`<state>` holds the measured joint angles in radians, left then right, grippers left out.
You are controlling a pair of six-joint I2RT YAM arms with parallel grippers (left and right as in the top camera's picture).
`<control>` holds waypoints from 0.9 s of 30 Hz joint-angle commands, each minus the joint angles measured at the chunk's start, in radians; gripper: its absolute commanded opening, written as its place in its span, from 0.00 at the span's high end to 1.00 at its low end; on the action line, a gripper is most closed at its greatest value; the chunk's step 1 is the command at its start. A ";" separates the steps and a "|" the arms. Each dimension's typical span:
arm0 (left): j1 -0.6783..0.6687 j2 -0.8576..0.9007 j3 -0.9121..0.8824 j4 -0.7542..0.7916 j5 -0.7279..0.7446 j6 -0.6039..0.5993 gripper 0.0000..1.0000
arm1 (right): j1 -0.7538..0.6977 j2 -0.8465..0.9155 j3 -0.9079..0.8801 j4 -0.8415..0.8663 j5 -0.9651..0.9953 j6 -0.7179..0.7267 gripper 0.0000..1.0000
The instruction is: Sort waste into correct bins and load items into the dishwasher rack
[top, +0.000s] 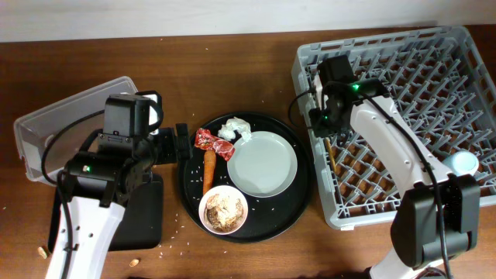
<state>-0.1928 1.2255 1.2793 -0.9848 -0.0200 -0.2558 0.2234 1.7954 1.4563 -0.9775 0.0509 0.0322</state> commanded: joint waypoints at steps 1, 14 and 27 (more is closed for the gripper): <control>0.006 -0.012 0.001 -0.002 -0.013 -0.013 0.01 | 0.005 -0.128 0.080 -0.059 -0.057 0.082 0.60; 0.006 -0.012 0.001 -0.002 -0.013 -0.013 0.01 | 0.008 -0.836 0.101 -0.236 -0.394 0.089 0.18; 0.006 -0.012 0.001 -0.002 -0.013 -0.013 0.01 | 0.286 0.182 -0.200 0.010 -0.170 0.770 0.52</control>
<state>-0.1928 1.2228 1.2793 -0.9852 -0.0269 -0.2558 0.5068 1.9602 1.2720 -0.9859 -0.1631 0.7410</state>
